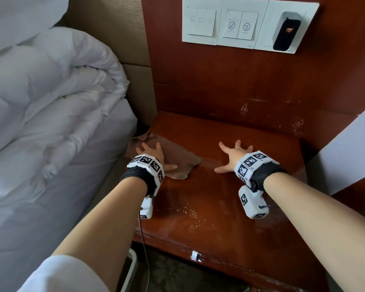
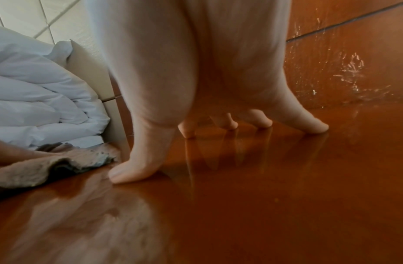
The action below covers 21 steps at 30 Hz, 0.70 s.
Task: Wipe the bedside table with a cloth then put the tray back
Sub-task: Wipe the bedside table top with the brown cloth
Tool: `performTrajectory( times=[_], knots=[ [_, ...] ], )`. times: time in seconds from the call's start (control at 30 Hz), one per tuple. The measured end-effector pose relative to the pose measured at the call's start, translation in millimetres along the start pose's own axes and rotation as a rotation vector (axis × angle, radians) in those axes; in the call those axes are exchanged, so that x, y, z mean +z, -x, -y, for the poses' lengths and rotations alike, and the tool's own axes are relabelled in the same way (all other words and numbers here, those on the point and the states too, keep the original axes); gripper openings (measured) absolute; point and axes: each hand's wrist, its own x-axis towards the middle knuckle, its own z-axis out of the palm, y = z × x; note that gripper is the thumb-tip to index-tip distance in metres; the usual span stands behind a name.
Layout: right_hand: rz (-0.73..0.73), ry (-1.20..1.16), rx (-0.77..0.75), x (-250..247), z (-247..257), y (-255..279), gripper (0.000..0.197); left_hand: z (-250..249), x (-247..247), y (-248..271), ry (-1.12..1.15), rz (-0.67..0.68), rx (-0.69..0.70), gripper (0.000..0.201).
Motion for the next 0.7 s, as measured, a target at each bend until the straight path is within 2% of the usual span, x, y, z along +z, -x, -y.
performTrajectory(
  times=[0.37, 0.7],
  knots=[
    [-0.053, -0.064, 0.002, 8, 0, 7, 0.095, 9, 15, 23, -0.035, -0.026, 0.026, 0.103],
    [-0.172, -0.105, 0.018, 24, 11, 29, 0.072, 28, 34, 60, -0.021, -0.011, 0.053, 0.105]
  ],
)
